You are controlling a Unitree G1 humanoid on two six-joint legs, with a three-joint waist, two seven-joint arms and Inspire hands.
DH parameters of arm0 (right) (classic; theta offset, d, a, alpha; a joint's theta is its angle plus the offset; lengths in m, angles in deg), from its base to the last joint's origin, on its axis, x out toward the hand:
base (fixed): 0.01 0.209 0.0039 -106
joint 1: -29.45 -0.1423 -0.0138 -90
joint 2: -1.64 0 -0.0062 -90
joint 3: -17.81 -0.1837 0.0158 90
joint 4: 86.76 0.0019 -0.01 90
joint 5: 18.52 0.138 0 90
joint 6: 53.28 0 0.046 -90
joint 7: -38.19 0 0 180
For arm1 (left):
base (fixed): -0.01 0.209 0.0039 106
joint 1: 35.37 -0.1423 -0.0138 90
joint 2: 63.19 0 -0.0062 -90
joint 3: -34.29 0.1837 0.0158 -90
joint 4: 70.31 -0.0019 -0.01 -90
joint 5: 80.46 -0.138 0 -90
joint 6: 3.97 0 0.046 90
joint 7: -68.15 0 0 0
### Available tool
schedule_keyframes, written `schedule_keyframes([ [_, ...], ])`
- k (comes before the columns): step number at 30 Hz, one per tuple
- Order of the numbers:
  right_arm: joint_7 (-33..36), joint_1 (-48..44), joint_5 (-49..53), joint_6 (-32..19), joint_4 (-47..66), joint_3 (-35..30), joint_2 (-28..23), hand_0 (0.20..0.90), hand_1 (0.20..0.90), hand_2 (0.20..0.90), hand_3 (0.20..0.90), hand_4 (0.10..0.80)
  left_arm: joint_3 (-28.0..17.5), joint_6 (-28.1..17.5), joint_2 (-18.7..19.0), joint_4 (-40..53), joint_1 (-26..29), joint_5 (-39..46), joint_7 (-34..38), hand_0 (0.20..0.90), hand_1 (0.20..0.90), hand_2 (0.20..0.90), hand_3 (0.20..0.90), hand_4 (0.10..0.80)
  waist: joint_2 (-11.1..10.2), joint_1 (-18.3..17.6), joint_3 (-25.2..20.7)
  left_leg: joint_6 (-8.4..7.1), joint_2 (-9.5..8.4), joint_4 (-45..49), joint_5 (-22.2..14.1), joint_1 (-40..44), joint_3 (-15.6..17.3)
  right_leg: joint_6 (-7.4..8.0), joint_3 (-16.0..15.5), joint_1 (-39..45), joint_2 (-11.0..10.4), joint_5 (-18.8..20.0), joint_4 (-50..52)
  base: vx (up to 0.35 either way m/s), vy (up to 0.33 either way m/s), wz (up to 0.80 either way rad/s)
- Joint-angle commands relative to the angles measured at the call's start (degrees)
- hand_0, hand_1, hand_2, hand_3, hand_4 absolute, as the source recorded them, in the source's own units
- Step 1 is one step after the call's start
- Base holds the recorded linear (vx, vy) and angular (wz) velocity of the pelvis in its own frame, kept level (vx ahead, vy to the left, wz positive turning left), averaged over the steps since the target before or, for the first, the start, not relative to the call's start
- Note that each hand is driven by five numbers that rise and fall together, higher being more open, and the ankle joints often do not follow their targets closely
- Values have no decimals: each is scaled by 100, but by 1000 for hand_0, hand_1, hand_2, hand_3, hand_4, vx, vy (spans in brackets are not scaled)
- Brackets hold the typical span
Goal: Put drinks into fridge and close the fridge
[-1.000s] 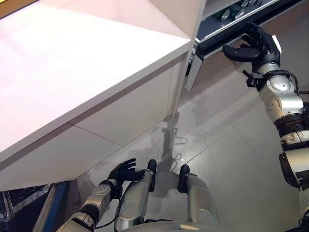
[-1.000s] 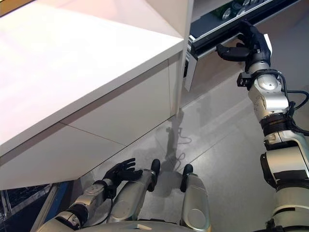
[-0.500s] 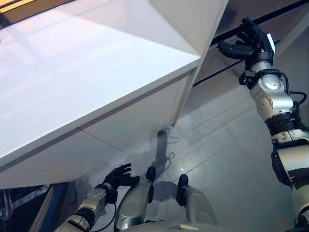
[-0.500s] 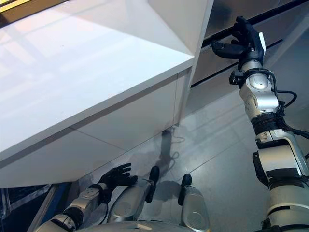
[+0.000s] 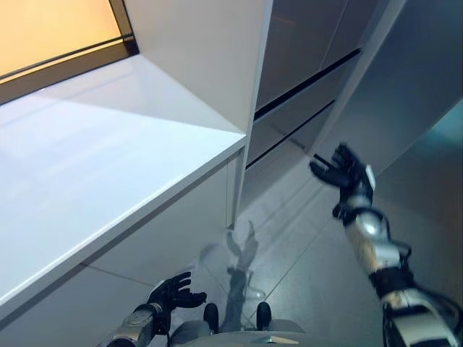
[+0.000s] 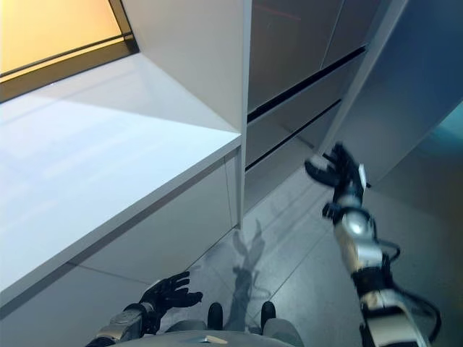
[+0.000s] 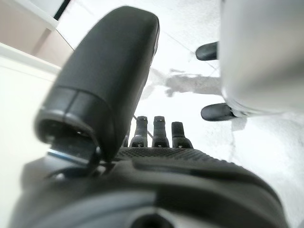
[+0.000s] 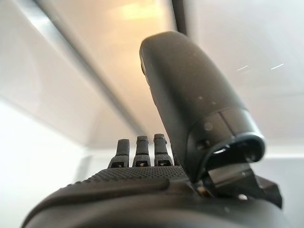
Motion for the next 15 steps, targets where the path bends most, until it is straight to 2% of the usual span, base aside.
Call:
schedule_keyframes([
  [1, -291, -252, -475, -520, 38, 216, -11, 900, 900, 900, 900, 800, -114, -234, -24, -323, -78, -59, -87, 900, 900, 900, 900, 800, -24, 5, -362, 0, 5, 105, -310, -144, 207, -48, -116, -116, 144, 198, -8, -36, -47, -9],
  [7, -1226, 17, -878, -130, -1862, 544, 481, 900, 900, 900, 900, 800, -287, -361, -120, -860, -60, 0, -255, 900, 900, 900, 900, 800, -19, 60, -502, -40, 27, 8, -277, -35, 205, -95, -286, 75, 194, 149, -156, -12, -25, 4],
  [9, -1530, 5, -1059, 112, -2933, 642, 621, 900, 900, 900, 900, 800, -334, -398, -170, -1063, -12, -64, -313, 900, 900, 900, 900, 800, -7, 126, -543, -43, 29, -2, -260, -20, 154, -119, -373, 136, 205, 115, -161, 14, -19, 16],
  [11, -1686, -3, -1212, 191, -3432, 620, 705, 900, 900, 900, 900, 800, -339, -400, -202, -1127, 19, -108, -354, 900, 900, 900, 900, 800, 3, 158, -551, -42, 22, 15, -259, -17, 127, -133, -414, 170, 204, 102, -160, 17, -7, 7],
  [15, -1880, 7, -1518, 665, -4169, 583, 911, 900, 900, 900, 900, 800, -308, -446, -297, -1274, 62, -226, -432, 900, 900, 900, 900, 800, 50, 218, -570, -18, -3, 44, -269, 10, 32, -166, -485, 240, 214, 57, -139, 26, 3, 19],
])
